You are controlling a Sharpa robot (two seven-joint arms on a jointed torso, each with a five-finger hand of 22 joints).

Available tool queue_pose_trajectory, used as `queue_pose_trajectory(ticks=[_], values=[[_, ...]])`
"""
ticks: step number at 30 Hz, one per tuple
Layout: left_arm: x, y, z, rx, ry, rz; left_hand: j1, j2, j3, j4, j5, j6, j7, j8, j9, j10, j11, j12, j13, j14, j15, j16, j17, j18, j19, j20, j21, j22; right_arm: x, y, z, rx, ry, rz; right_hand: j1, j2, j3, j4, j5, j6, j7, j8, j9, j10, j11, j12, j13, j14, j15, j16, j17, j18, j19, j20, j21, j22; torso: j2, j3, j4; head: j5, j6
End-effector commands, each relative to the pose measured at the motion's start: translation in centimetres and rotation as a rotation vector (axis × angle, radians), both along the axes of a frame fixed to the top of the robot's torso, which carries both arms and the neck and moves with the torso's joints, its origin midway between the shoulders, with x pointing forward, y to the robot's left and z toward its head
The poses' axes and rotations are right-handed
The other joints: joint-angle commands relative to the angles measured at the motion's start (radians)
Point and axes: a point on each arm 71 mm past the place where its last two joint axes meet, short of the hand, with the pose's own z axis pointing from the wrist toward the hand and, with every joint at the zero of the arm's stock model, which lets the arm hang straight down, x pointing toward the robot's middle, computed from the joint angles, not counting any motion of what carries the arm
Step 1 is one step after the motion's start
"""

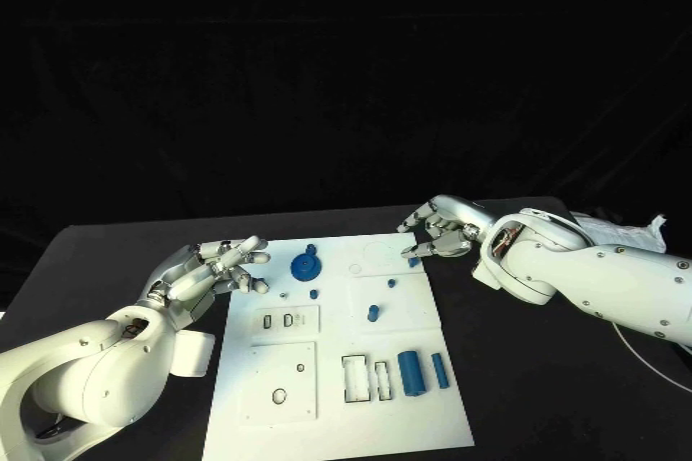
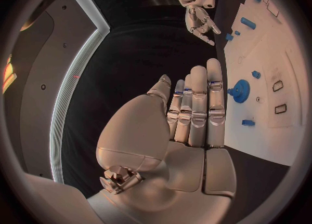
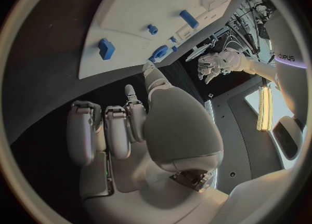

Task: Assemble the parts on the task board

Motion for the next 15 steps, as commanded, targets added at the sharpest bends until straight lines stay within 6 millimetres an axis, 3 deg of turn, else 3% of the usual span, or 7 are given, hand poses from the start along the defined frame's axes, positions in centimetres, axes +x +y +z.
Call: queue_pose_trajectory(ticks=[1,6,10,15], values=[[-0.1,-0.3,0.1,-0.013,-0.005,-0.025,0.009,-0.001,0.001,-0.006,0.001,-0.006,0.002,-0.006,0.001,-0.008,-0.001,-0.002,-0.001,-0.007,0.002,-0.004,0.001,0.008,-0.007,0.000,0.007,0.002,-0.1,-0.4,-0.5,-0.024,0.021,0.035,0.011,-0.003,-0.001,-0.005,0.005,-0.003,0.003,0.003,-0.001,-0.007,0.004,-0.004,0.093,0.082,0.003,-0.006,0.167,-0.012,-0.004,0.003,-0.004,-0.001,0.001,-0.0002,-0.0008,-0.005,0.000],[-0.1,-0.4,0.1,-0.014,-0.004,-0.026,0.009,-0.001,0.001,-0.006,0.001,-0.006,0.002,-0.006,0.001,-0.008,-0.001,-0.002,-0.001,-0.007,0.002,-0.004,0.001,0.008,-0.007,0.000,0.007,0.002,0.0,-1.0,-1.2,-0.049,0.025,0.022,0.011,-0.003,-0.002,-0.005,0.007,-0.003,0.003,0.003,-0.001,-0.007,0.004,-0.004,0.093,0.082,0.003,-0.006,0.167,-0.012,-0.004,0.003,-0.004,-0.001,0.001,-0.0003,0.0025,-0.026,0.001],[-0.1,-0.4,0.1,-0.013,-0.004,-0.026,0.009,-0.001,0.001,-0.006,0.001,-0.006,0.002,-0.006,0.001,-0.008,-0.001,-0.002,-0.001,-0.007,0.002,-0.004,0.001,0.008,-0.007,0.000,0.007,0.002,0.1,-1.4,-1.6,-0.063,0.029,0.014,0.012,-0.003,-0.002,-0.008,0.016,-0.003,0.003,0.003,-0.001,-0.007,0.004,-0.004,0.093,0.083,0.003,-0.006,0.167,-0.012,-0.004,0.003,-0.004,0.000,0.001,-0.0021,0.0033,-0.024,-0.003],[-0.1,-0.4,0.1,-0.013,-0.004,-0.025,0.009,-0.001,0.001,-0.006,0.001,-0.006,0.002,-0.006,0.001,-0.008,-0.001,-0.002,-0.001,-0.007,0.002,-0.004,0.001,0.008,-0.007,0.000,0.007,0.002,0.2,-1.7,-2.0,-0.078,0.032,0.003,0.012,-0.003,-0.002,-0.009,0.017,-0.003,0.003,0.003,-0.001,-0.006,0.004,-0.002,0.094,0.083,0.003,-0.006,0.168,-0.012,-0.004,0.003,-0.004,0.000,0.000,-0.0019,0.0013,-0.022,-0.005]])
